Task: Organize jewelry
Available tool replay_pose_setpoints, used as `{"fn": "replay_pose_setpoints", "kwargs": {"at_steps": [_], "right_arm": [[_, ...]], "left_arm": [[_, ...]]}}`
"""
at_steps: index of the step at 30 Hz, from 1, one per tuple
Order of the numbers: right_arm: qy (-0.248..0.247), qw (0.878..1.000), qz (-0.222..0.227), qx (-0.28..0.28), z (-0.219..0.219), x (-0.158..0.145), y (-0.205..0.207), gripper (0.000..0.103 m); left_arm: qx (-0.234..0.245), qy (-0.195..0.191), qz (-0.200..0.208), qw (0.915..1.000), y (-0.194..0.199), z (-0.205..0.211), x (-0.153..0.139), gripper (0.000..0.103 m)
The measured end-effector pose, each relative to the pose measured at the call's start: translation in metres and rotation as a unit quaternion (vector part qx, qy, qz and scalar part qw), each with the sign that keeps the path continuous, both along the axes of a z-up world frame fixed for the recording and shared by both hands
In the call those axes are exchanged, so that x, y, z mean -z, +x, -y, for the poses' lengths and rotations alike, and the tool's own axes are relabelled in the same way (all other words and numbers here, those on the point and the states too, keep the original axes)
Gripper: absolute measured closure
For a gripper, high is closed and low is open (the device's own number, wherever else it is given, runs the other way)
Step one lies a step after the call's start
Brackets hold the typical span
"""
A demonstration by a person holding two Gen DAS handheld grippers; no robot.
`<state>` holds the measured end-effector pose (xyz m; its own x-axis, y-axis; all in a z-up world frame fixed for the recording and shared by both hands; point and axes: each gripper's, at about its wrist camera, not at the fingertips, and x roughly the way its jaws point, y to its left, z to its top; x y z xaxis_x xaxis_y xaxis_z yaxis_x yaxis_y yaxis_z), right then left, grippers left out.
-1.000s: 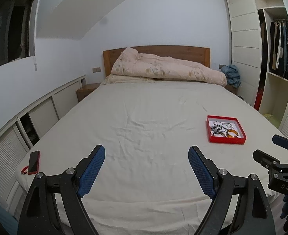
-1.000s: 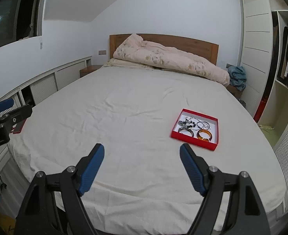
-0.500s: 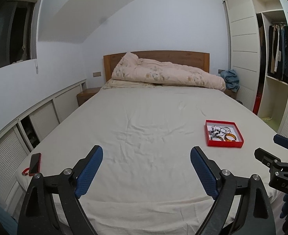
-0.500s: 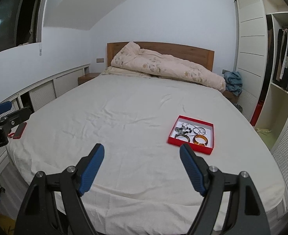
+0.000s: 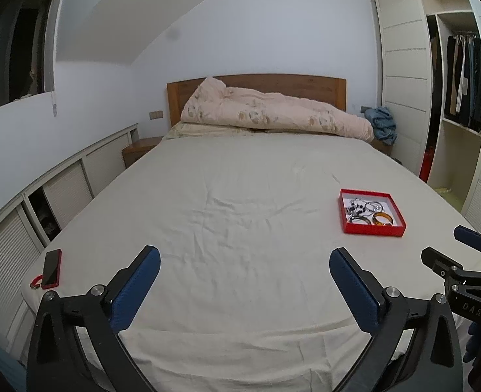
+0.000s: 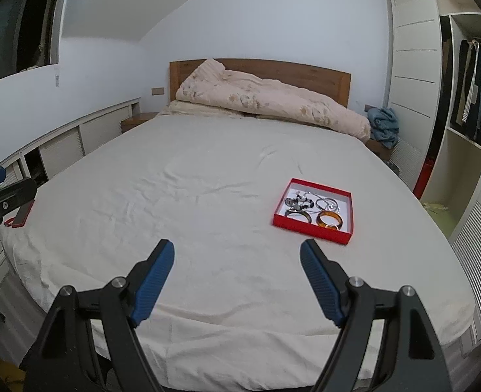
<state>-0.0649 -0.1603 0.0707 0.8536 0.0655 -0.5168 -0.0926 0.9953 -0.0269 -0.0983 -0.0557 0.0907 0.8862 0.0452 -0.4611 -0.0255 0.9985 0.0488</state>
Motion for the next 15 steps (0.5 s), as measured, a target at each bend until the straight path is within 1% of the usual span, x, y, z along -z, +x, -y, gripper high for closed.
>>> {"fn": "replay_pose_setpoints", "kwargs": {"at_steps": [15], "right_arm": [[0.001, 1.000, -0.026, 0.005, 0.003, 0.023, 0.017, 0.025]], "left_arm": [[0.001, -0.001, -0.038, 0.9993, 0.021, 0.001, 0.027, 0.001]]}}
